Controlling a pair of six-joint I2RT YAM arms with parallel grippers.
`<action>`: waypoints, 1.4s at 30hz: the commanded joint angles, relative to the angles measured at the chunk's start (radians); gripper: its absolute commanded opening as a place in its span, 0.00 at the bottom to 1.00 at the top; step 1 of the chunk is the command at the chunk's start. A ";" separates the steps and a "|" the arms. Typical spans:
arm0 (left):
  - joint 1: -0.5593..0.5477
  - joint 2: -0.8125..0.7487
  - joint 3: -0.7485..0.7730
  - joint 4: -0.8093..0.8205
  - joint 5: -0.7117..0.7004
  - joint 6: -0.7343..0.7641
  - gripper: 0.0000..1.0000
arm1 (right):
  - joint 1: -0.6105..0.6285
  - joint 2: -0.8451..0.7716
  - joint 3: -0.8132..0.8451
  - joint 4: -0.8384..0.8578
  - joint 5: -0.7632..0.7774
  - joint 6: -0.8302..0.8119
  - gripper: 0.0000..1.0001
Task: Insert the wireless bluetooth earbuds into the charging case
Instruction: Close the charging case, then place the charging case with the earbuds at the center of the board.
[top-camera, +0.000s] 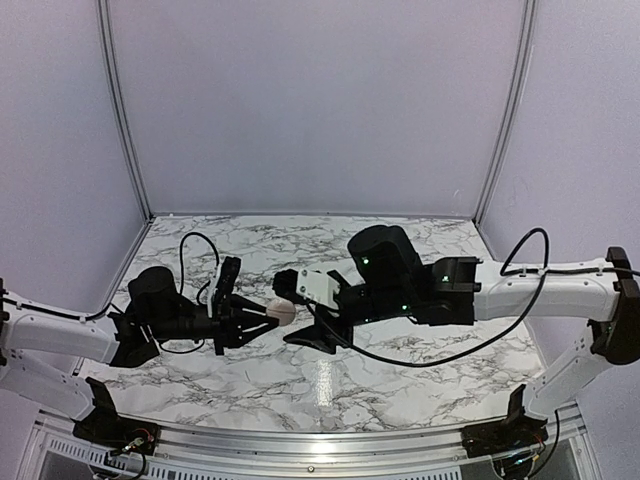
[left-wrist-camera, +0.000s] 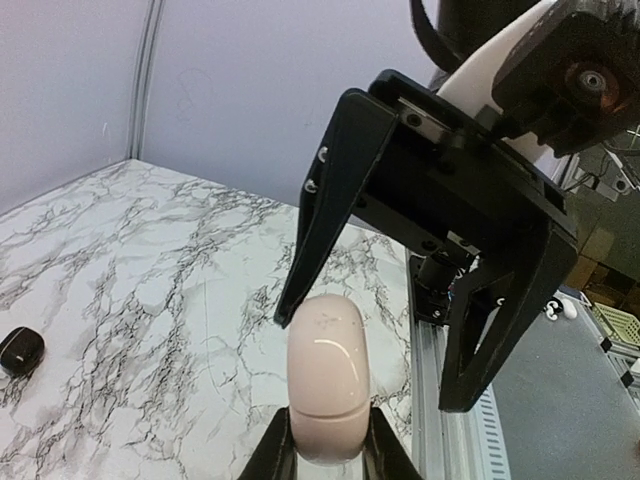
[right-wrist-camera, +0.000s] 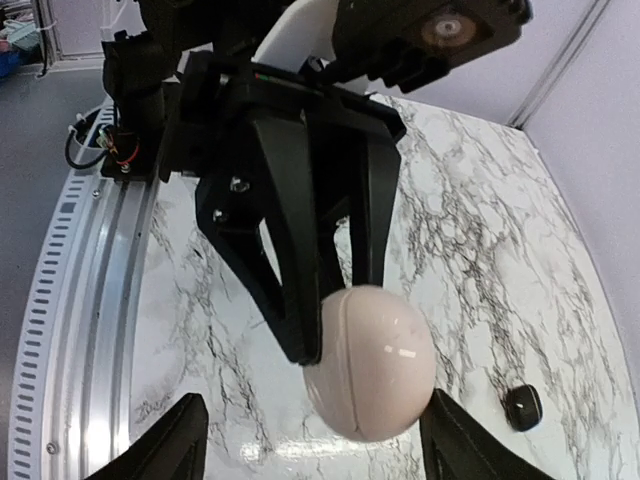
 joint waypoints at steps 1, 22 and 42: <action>0.041 0.067 0.091 -0.015 -0.138 -0.053 0.00 | -0.042 -0.122 -0.051 0.029 0.097 0.054 0.75; 0.303 0.634 0.482 -0.269 -0.184 -0.451 0.00 | -0.222 -0.446 -0.349 0.281 0.187 0.202 0.98; 0.348 0.885 0.675 -0.354 -0.123 -0.547 0.08 | -0.224 -0.403 -0.356 0.287 0.175 0.208 0.99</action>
